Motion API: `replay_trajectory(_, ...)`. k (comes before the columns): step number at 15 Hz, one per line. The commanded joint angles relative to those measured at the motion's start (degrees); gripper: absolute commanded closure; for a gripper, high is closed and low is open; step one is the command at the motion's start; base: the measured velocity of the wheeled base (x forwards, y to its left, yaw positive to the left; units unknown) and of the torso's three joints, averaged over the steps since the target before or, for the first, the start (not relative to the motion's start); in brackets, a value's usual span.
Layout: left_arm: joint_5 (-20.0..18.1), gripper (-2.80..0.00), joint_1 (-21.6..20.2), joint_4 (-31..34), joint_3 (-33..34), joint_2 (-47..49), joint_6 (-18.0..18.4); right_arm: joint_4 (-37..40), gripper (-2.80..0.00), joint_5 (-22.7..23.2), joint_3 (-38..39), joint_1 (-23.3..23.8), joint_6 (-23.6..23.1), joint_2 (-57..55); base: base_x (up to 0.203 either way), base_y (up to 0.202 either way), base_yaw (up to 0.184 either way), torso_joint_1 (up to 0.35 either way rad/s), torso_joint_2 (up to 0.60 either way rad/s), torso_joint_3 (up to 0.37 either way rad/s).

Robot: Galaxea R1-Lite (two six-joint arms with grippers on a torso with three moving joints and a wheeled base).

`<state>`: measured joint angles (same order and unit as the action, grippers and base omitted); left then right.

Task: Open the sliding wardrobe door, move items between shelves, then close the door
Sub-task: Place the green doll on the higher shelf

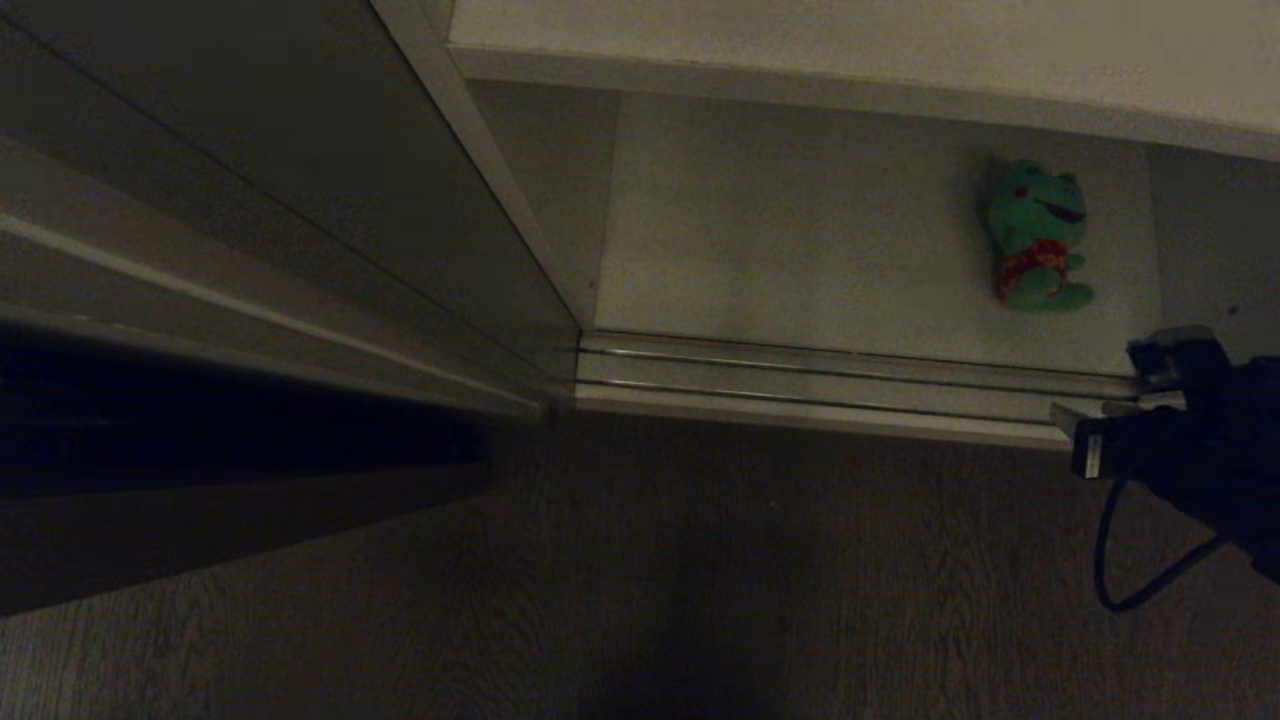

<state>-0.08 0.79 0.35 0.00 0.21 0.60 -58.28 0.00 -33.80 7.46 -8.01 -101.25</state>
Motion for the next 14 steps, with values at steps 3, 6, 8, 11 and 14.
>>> replay_trajectory(3,-0.01,0.0,0.0,0.0,0.0,-0.03,0.02,-3.98,-2.8,0.0,-5.31,-0.07,0.68,-7.06,0.0,0.0,0.0,0.0,0.0,0.0)
replay_trajectory(6,-0.01,0.0,0.0,0.0,0.0,-0.03,0.02,-7.3,-2.8,0.0,-9.75,-0.26,0.26,-11.19,0.0,0.0,0.0,0.0,0.0,0.0)
replay_trajectory(8,-0.01,0.0,0.0,0.0,0.0,-0.03,0.02,-7.66,-2.8,0.01,-14.45,-0.12,0.23,-13.78,0.0,0.0,0.0,0.0,0.0,0.0)
replay_trajectory(11,-0.01,0.0,0.0,0.0,0.0,-0.03,0.02,-7.7,-2.8,0.0,-20.9,0.22,-0.03,-17.29,0.0,0.0,0.0,0.0,0.0,0.0)
replay_trajectory(14,-0.01,0.0,0.0,0.0,0.0,-0.03,0.02,-7.72,-2.8,-0.03,-27.87,1.23,-0.61,-20.29,0.0,0.0,0.0,0.0,0.0,0.0)
